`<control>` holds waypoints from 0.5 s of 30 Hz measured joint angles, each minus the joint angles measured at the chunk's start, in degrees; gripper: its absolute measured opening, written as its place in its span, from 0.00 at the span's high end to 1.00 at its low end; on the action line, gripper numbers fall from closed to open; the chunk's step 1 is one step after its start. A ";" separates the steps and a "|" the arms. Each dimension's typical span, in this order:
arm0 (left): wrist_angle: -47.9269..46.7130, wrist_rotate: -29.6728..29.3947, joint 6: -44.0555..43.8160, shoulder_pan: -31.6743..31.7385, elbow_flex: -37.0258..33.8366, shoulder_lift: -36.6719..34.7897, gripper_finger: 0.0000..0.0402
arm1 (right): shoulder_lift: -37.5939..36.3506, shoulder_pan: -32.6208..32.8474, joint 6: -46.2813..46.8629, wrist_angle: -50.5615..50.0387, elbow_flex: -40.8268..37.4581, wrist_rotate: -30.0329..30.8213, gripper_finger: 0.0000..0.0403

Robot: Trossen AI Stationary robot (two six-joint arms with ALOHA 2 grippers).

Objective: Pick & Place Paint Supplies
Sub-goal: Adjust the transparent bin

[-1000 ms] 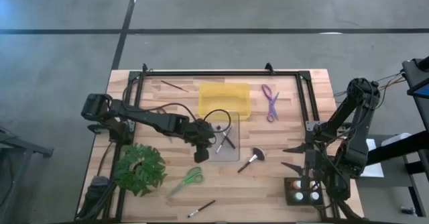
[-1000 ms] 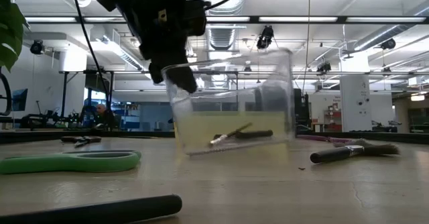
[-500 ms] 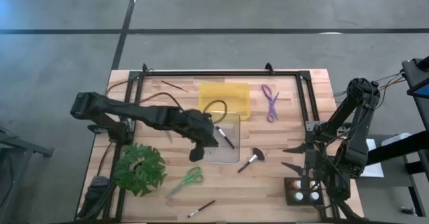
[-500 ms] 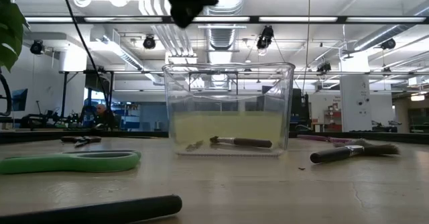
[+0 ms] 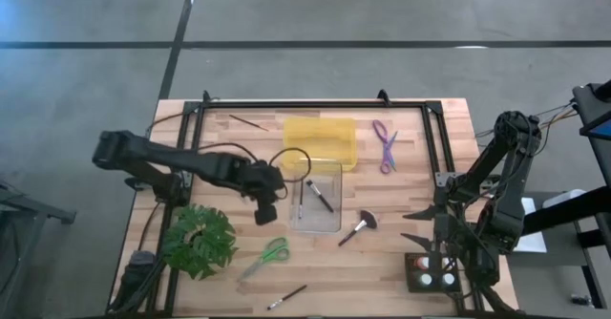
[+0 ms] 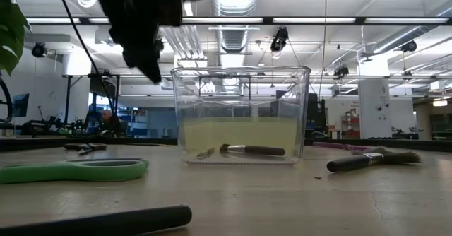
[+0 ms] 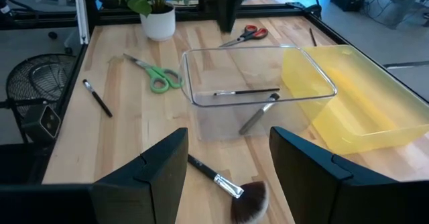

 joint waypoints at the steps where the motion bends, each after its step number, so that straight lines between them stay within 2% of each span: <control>1: 2.44 0.95 -0.17 0.00 -1.69 0.38 0.86 | -0.01 0.00 -0.14 0.04 0.00 0.02 0.48; 6: 13.65 3.76 -0.29 0.00 -6.06 0.79 0.86 | -0.01 0.00 -0.53 0.11 0.02 0.02 0.48; 15: 19.05 4.36 0.09 0.04 -6.76 0.85 0.86 | -0.02 0.00 -0.57 0.46 0.13 0.02 0.48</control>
